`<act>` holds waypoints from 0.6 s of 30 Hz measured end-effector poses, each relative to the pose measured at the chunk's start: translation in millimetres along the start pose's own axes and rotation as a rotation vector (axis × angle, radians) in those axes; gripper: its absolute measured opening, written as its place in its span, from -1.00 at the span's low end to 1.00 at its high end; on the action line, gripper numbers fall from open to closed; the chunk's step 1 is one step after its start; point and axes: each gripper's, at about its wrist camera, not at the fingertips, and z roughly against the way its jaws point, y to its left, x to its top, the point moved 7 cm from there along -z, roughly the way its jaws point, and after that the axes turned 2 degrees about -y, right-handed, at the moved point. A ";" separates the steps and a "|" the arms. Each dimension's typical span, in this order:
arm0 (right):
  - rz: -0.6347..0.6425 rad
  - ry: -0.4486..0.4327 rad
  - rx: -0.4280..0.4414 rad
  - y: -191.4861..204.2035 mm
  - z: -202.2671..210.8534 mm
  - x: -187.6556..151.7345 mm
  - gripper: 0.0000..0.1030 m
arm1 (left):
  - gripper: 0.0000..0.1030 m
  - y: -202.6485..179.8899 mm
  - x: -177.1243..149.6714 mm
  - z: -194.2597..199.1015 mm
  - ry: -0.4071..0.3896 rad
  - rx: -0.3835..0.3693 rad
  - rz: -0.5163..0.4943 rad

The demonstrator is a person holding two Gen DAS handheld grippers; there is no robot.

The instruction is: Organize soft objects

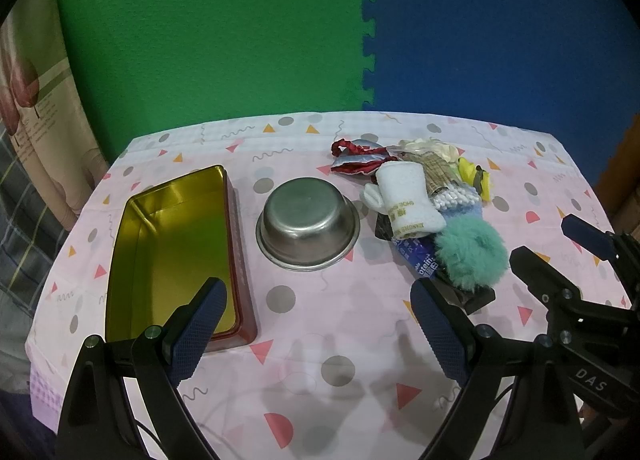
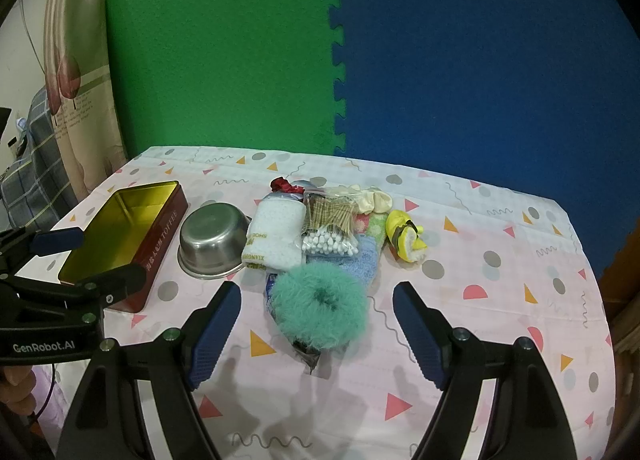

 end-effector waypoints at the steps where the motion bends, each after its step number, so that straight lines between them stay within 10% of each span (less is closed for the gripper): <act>1: -0.001 0.001 0.001 0.2 -0.1 0.1 0.57 | 0.78 0.1 -0.1 0.0 0.001 0.000 0.000; 18: 0.000 -0.003 0.002 1.4 -0.5 -0.9 0.57 | 0.78 0.0 0.6 1.5 0.000 -0.003 0.000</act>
